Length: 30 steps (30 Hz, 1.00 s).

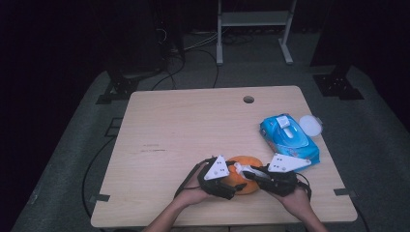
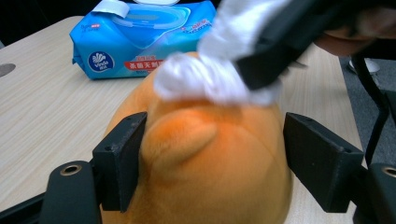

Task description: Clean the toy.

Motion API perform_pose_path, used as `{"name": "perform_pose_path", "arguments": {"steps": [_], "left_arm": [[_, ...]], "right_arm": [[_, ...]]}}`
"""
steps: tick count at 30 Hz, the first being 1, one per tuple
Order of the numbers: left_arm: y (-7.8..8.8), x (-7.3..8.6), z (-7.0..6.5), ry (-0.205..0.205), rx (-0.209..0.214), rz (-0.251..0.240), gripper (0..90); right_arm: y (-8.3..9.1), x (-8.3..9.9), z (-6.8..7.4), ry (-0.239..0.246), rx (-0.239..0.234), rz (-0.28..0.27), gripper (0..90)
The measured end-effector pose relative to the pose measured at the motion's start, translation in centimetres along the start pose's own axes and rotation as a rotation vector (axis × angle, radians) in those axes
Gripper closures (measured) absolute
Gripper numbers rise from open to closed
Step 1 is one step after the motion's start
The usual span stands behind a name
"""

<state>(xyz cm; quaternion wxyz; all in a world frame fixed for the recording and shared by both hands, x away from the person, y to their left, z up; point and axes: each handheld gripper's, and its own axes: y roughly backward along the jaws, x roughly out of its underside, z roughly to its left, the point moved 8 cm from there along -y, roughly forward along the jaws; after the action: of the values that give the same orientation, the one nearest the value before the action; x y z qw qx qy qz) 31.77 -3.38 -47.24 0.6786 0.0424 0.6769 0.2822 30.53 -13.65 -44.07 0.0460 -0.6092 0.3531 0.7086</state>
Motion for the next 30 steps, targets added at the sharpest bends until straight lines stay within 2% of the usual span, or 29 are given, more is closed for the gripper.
{"name": "perform_pose_path", "arguments": {"steps": [3, 7, 9, 12, 14, 17, 18, 20, 22, 24, 26, 27, 29, 30], "left_arm": [[-0.2, -0.1, -0.1, -0.002, -0.002, 0.000, 24.1], [-0.5, -0.3, -0.7, -0.028, -0.016, 0.012, 23.2], [-0.7, -0.4, -1.2, -0.055, -0.017, 0.021, 22.8], [-1.0, -0.4, -1.8, -0.095, -0.028, 0.041, 20.6], [-1.0, -0.3, -1.7, -0.091, -0.034, 0.034, 21.0], [-0.9, -0.3, -1.4, -0.054, -0.018, 0.015, 22.9], [-0.9, -0.2, -1.4, -0.050, -0.015, 0.013, 22.9], [-0.9, -0.3, -1.5, -0.051, -0.015, 0.012, 22.9], [-1.0, -0.4, -1.6, -0.050, -0.018, 0.015, 22.7], [-1.2, -0.4, -1.7, -0.048, -0.024, 0.016, 21.8], [-1.2, -0.3, -1.7, -0.045, -0.026, 0.011, 21.1], [-1.2, -0.3, -1.6, -0.043, -0.028, 0.012, 19.8], [-1.0, -0.4, -1.5, -0.030, -0.007, 0.005, 16.4], [-0.6, -0.6, -1.1, -0.021, 0.003, -0.009, 15.7]], "right_arm": [[0.4, 0.1, -1.0, -0.011, 0.058, 0.007, 75.9], [0.6, -0.1, -0.7, -0.007, 0.078, 0.008, 71.1], [0.4, -0.4, -0.2, 0.011, 0.079, 0.003, 68.8], [-0.3, -0.3, 0.4, 0.048, 0.082, 0.021, 71.2], [-0.3, -0.1, 0.3, 0.078, 0.099, 0.033, 74.1], [0.1, 0.1, -0.7, 0.052, 0.120, 0.028, 75.2], [0.4, 0.4, -1.4, 0.032, 0.147, 0.029, 75.6], [0.8, 0.9, -2.7, -0.011, 0.163, 0.038, 75.9], [0.9, 1.3, -3.2, -0.061, 0.143, 0.033, 76.2], [0.9, 1.0, -2.7, -0.091, 0.106, 0.012, 76.4], [0.8, 0.3, -1.4, -0.106, 0.022, -0.017, 76.2], [0.7, 0.0, -0.9, -0.095, 0.006, -0.017, 76.2], [0.4, 0.0, -0.5, -0.052, 0.027, 0.006, 76.4], [0.4, 0.1, -0.7, -0.047, 0.031, 0.008, 76.5]]}}
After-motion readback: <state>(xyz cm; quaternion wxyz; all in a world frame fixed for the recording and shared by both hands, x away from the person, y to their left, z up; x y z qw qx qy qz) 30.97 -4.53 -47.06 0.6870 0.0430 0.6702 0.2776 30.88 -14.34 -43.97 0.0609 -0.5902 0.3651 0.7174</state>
